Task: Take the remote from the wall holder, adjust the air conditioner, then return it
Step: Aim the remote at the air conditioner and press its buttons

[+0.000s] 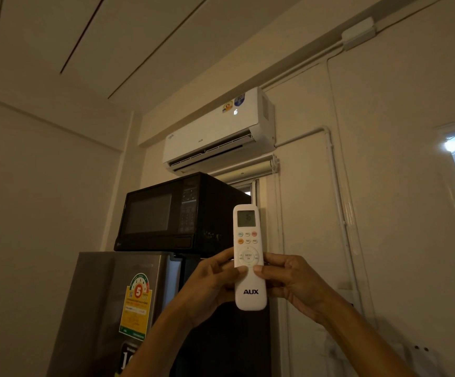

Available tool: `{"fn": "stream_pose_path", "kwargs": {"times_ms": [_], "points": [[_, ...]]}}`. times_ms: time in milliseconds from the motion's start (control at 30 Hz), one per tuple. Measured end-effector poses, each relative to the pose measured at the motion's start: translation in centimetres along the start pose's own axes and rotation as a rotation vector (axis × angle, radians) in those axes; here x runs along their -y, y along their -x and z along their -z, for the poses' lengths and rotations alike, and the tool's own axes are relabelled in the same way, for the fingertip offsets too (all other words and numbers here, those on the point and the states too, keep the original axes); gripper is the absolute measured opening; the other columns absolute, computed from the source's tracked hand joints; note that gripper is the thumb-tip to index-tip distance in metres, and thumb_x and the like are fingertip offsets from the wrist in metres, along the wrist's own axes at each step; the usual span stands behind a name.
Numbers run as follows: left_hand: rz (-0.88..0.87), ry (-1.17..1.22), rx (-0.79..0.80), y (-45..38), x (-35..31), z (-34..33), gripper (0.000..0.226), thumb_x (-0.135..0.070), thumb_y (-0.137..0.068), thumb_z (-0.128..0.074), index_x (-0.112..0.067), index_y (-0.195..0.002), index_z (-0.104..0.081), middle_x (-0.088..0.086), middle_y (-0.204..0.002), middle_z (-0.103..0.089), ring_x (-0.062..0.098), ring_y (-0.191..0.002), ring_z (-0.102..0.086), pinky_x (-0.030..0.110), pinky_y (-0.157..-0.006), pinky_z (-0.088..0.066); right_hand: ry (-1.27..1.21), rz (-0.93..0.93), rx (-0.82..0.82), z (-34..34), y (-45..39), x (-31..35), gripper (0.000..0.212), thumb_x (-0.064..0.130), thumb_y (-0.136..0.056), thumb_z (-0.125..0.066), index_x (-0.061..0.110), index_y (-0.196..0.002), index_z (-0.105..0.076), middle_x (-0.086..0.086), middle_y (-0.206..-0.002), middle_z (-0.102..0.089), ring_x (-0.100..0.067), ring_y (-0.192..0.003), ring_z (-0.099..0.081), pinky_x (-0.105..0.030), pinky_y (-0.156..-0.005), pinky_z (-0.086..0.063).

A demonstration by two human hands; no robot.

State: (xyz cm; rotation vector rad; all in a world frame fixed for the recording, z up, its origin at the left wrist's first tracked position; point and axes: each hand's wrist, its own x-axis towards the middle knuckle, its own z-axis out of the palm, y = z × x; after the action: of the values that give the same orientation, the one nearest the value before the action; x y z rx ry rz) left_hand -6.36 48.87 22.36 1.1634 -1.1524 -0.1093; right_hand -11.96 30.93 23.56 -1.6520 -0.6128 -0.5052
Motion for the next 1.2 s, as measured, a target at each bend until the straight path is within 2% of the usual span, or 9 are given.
{"fn": "stream_pose_path", "kwargs": {"times_ms": [200, 333, 467, 667, 800, 1033, 1200], "points": [[0.002, 0.011, -0.004, 0.1, -0.2, 0.0, 0.045, -0.012, -0.077, -0.059, -0.028, -0.119, -0.054, 0.002, -0.109, -0.072, 0.024, -0.102, -0.069, 0.034, -0.071, -0.060, -0.013, 0.006, 0.013, -0.1, 0.0, 0.0, 0.037, 0.019, -0.066, -0.070, 0.027, -0.102, -0.065, 0.002, -0.100, -0.073, -0.019, -0.092, -0.071, -0.030, -0.065, -0.059], [0.001, 0.013, 0.005, 0.2, -0.1, 0.0, 0.045, -0.011, -0.078, -0.058, -0.027, -0.121, -0.053, 0.001, -0.108, -0.073, 0.024, -0.102, -0.068, 0.034, -0.072, -0.060, -0.013, 0.008, 0.009, 0.0, -0.1, 0.0, 0.032, 0.012, -0.074, -0.068, 0.026, -0.103, -0.065, 0.001, -0.102, -0.073, -0.019, -0.093, -0.071, -0.030, -0.066, -0.059], [0.001, -0.006, 0.002, 0.3, 0.1, -0.1, 0.046, -0.012, -0.080, -0.058, -0.027, -0.123, -0.052, 0.000, -0.111, -0.073, 0.025, -0.106, -0.067, 0.035, -0.074, -0.060, -0.008, 0.008, 0.021, 0.0, 0.3, -0.1, 0.037, 0.021, -0.066, -0.071, 0.028, -0.103, -0.066, 0.005, -0.099, -0.075, -0.019, -0.094, -0.071, -0.029, -0.066, -0.059], [0.021, 0.014, 0.011, 0.6, 1.2, -0.4, 0.043, -0.012, -0.080, -0.059, -0.029, -0.119, -0.054, -0.001, -0.110, -0.073, 0.024, -0.104, -0.068, 0.033, -0.073, -0.060, 0.000, -0.004, 0.009, 0.3, 1.1, -0.9, 0.041, 0.022, -0.066, -0.071, 0.027, -0.105, -0.065, 0.002, -0.102, -0.074, -0.020, -0.095, -0.071, -0.030, -0.067, -0.059], [0.045, 0.036, 0.025, 1.3, 2.9, -1.1, 0.045, -0.011, -0.083, -0.058, -0.027, -0.124, -0.052, 0.003, -0.117, -0.070, 0.026, -0.110, -0.065, 0.036, -0.078, -0.059, 0.003, -0.031, -0.001, 0.8, 2.6, -2.3, 0.039, 0.022, -0.066, -0.070, 0.030, -0.104, -0.064, 0.007, -0.099, -0.075, -0.018, -0.094, -0.071, -0.029, -0.066, -0.059], [0.108, 0.073, 0.044, 3.1, 7.6, -3.1, 0.046, -0.014, -0.080, -0.059, -0.031, -0.122, -0.051, -0.003, -0.113, -0.072, 0.022, -0.107, -0.066, 0.031, -0.075, -0.059, 0.013, -0.117, -0.057, 2.1, 6.5, -5.8, 0.038, 0.024, -0.065, -0.071, 0.033, -0.102, -0.065, 0.011, -0.099, -0.075, -0.016, -0.093, -0.071, -0.027, -0.065, -0.059], [0.165, 0.085, 0.047, 4.7, 11.5, -5.0, 0.047, -0.017, -0.081, -0.061, -0.033, -0.125, -0.051, 0.000, -0.121, -0.068, 0.024, -0.111, -0.064, 0.038, -0.082, -0.059, 0.044, -0.174, -0.122, 3.1, 10.3, -8.6, 0.039, 0.027, -0.066, -0.072, 0.036, -0.103, -0.066, 0.007, -0.104, -0.074, -0.019, -0.096, -0.070, -0.032, -0.070, -0.060]]}}
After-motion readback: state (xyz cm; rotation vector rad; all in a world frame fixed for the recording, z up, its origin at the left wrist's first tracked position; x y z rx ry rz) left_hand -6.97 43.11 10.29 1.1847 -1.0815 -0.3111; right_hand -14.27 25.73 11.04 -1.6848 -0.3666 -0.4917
